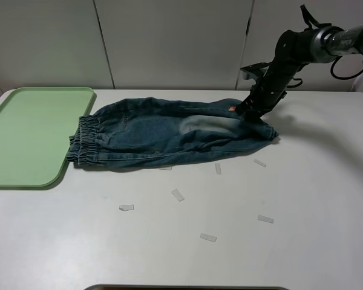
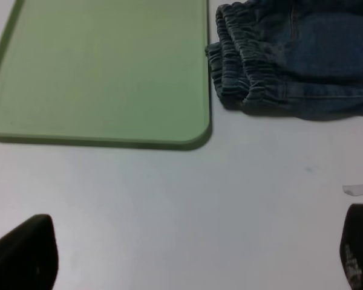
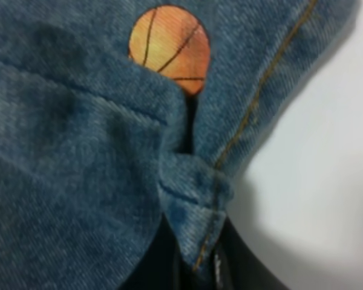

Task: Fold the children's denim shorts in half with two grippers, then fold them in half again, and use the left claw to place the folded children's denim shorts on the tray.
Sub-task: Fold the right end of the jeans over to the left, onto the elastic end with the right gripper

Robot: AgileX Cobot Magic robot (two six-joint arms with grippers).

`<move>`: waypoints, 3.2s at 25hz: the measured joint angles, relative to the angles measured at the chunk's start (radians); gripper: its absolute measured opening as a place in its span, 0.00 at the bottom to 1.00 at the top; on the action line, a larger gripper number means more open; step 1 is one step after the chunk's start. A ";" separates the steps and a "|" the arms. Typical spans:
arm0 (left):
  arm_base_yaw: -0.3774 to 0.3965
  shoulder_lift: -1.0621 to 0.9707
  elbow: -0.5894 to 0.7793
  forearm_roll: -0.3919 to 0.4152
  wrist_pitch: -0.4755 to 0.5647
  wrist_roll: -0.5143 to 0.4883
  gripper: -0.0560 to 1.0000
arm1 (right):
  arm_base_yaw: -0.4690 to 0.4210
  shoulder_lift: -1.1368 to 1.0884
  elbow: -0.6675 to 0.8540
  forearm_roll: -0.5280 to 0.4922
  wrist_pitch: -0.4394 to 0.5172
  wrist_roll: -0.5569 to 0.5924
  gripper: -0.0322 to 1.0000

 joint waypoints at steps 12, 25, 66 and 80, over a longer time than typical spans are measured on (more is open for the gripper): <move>0.000 -0.002 0.000 0.000 0.000 0.000 0.92 | -0.012 -0.137 0.017 -0.283 0.155 0.126 0.05; 0.000 -0.002 0.000 0.000 0.000 0.000 0.92 | -0.029 -0.213 0.017 -0.418 0.208 0.169 0.05; 0.000 -0.002 0.000 0.000 0.000 0.000 0.92 | -0.015 -0.423 0.017 -0.577 0.354 0.261 0.05; 0.000 -0.002 0.000 0.000 0.000 0.001 0.92 | 0.166 -0.419 0.018 -0.569 0.354 0.457 0.05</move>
